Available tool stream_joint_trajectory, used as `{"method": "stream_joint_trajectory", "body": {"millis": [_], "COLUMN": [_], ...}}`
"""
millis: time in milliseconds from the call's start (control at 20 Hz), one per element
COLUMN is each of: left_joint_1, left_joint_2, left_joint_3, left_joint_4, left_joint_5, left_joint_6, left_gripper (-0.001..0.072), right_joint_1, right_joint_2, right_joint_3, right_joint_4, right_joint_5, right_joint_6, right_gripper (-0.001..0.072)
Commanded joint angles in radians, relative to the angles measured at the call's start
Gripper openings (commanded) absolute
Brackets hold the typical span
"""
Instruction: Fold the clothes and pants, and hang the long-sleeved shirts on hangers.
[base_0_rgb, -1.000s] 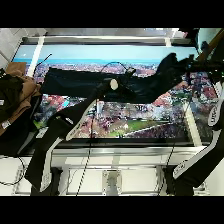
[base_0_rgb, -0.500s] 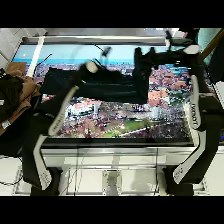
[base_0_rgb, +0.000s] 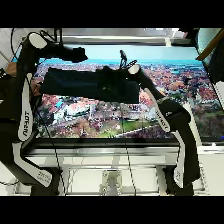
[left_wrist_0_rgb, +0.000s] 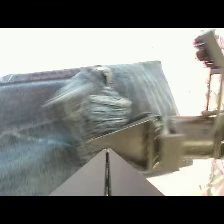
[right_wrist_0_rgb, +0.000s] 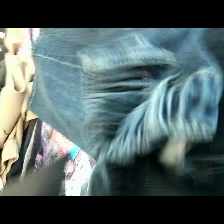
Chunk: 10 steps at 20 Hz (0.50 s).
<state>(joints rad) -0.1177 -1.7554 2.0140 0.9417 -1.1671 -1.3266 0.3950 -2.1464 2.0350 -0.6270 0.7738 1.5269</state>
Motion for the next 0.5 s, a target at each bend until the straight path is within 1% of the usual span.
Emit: {"method": "stream_joint_trajectory", "body": {"millis": [0,50,150,250,350,450], "left_joint_1": [0.02,0.021,0.023,0.026,0.031,0.033], "left_joint_2": [0.016,0.016,0.016,0.016,0.016,0.016], "left_joint_3": [-0.004,-0.004,-0.004,-0.004,-0.004,-0.004], "left_joint_4": [0.001,0.001,0.0,0.001,0.001,0.002], "left_joint_5": [-0.042,-0.043,-0.048,-0.062,-0.065,-0.064], "left_joint_6": [0.027,0.027,0.026,0.026,0.026,0.026], "left_gripper": [0.0013,0.0013,0.0013,0.0013,0.0012,0.0013], "right_joint_1": [0.039,0.019,-0.056,-0.164,-0.282,-0.377], "right_joint_2": [-0.014,0.002,0.051,0.111,0.159,0.166], "right_joint_3": [0.001,0.001,0.001,0.001,0.0,-0.003], "right_joint_4": [0.019,0.015,-0.024,-0.157,-0.33,-0.416], "right_joint_5": [-0.006,0.029,0.117,0.249,0.406,0.535], "right_joint_6": [-0.003,-0.011,-0.068,-0.078,-0.077,-0.068], "right_gripper": [0.0612,0.0612,0.0611,0.061,0.061,0.0611]}}
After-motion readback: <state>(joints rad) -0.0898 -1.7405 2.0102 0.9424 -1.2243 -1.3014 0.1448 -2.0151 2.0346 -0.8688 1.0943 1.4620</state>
